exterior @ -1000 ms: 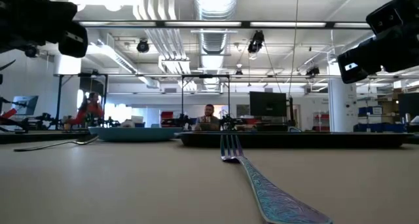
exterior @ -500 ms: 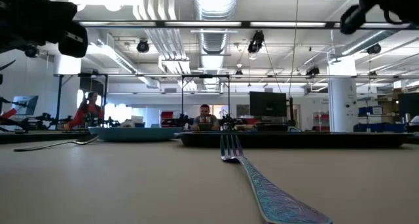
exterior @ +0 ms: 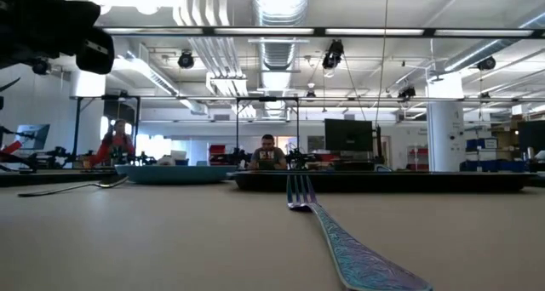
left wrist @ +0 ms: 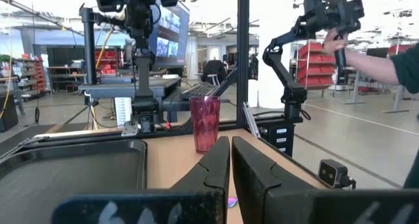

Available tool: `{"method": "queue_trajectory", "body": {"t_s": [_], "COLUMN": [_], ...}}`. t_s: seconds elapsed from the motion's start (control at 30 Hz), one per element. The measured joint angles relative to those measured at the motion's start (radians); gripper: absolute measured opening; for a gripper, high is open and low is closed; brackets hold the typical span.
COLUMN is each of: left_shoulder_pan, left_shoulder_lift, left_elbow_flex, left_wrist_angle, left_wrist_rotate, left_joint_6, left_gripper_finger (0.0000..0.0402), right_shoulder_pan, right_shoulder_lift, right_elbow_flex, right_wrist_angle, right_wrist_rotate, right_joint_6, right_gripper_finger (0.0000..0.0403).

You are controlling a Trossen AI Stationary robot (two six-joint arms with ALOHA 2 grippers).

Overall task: Pick and place plate/cup/fork/spoon on tray
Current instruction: Put the blue plate on the black tray

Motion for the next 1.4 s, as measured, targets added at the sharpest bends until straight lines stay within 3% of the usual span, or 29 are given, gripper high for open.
{"method": "queue_trajectory", "body": {"t_s": [0.13, 0.3, 0.57, 0.77, 0.93, 1.13, 1.23, 1.4], "left_shoulder_pan": [0.0, 0.001, 0.001, 0.002, 0.001, 0.002, 0.002, 0.024], "left_shoulder_lift": [0.0, 0.0, 0.0, 0.029, 0.111, 0.291, 0.428, 0.658], "left_elbow_flex": [0.0, 0.0, 0.001, 0.06, 0.166, 0.383, 0.476, 0.585], "left_wrist_angle": [0.042, 0.137, 0.288, 0.148, 0.054, -0.427, -0.6, -0.632], "left_wrist_rotate": [-0.01, -0.081, -0.105, -0.252, -0.338, -0.674, -0.714, -0.713], "left_joint_6": [-0.141, -0.199, -0.13, -0.155, -0.121, 0.001, 0.003, 0.057], "left_gripper_finger": [0.0, 0.0, 0.0, 0.0013, 0.0078, 0.0153, 0.0161, 0.0162], "right_shoulder_pan": [0.0, 0.0, 0.0, 0.0, 0.0, 0.0, 0.0, 0.0], "right_shoulder_lift": [0.08, 0.15, 0.242, 0.273, 0.257, 0.255, 0.244, 0.234], "right_elbow_flex": [0.056, 0.101, 0.178, 0.218, 0.235, 0.238, 0.239, 0.24], "right_wrist_angle": [-0.004, 0.005, 0.006, -0.02, -0.004, -0.041, -0.034, -0.035], "right_wrist_rotate": [0.0, 0.0, -0.001, -0.005, -0.008, -0.008, -0.009, -0.054], "right_joint_6": [0.0, 0.012, 0.01, 0.0, 0.0, -0.01, -0.016, -0.027], "right_gripper_finger": [0.0009, 0.0009, 0.0009, 0.0009, 0.0009, 0.0009, 0.0009, 0.0009]}}
